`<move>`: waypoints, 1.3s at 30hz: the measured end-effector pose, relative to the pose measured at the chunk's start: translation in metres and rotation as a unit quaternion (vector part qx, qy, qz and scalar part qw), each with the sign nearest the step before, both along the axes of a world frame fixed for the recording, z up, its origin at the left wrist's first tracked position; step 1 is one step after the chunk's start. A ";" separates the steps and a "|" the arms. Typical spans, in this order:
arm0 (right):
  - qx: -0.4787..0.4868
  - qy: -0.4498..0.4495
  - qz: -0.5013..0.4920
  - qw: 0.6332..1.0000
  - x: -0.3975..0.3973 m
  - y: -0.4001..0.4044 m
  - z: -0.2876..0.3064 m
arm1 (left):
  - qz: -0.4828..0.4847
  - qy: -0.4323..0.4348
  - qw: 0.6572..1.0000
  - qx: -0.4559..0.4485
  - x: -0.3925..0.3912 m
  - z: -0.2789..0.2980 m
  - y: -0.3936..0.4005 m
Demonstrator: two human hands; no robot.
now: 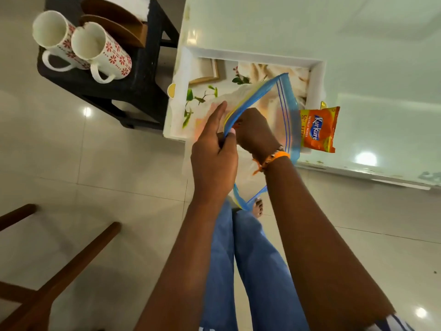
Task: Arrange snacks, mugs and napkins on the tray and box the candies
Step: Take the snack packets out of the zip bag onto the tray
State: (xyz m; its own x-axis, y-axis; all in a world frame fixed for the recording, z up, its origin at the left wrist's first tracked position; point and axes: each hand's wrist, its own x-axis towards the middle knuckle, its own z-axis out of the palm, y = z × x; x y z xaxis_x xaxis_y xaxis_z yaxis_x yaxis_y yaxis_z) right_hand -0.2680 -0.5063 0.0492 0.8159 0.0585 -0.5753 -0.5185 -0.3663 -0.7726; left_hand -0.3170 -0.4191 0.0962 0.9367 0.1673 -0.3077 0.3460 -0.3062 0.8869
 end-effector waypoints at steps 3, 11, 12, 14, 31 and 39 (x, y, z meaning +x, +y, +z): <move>0.106 0.044 -0.080 0.990 -0.005 -0.032 0.018 | -0.021 0.012 0.999 0.022 0.007 -0.001 -0.013; 0.258 -0.045 -0.274 0.925 -0.022 -0.137 0.052 | -0.075 0.050 0.993 0.081 0.022 -0.012 -0.048; 0.272 -0.058 -0.308 0.910 -0.022 -0.146 0.054 | -0.080 0.057 0.992 0.081 0.024 -0.013 -0.052; 0.287 -0.081 -0.369 0.880 -0.019 -0.160 0.055 | -0.088 0.071 0.991 0.078 0.025 -0.018 -0.059; 0.245 -0.043 -0.447 0.859 0.039 -0.165 -0.042 | -0.109 0.075 0.987 0.096 0.029 -0.033 -0.077; 0.049 -0.038 -0.343 0.937 0.023 -0.183 -0.063 | -0.104 0.072 0.988 0.083 0.023 -0.035 -0.070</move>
State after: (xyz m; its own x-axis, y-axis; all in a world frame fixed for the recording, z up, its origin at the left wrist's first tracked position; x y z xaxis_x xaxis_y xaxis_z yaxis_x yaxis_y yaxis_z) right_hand -0.2452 -0.6895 -0.0134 0.7197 -0.4450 -0.5330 -0.5474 0.1085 -0.8298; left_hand -0.2938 -0.4888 0.0611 0.9043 0.0351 -0.4254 0.3796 -0.5217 0.7640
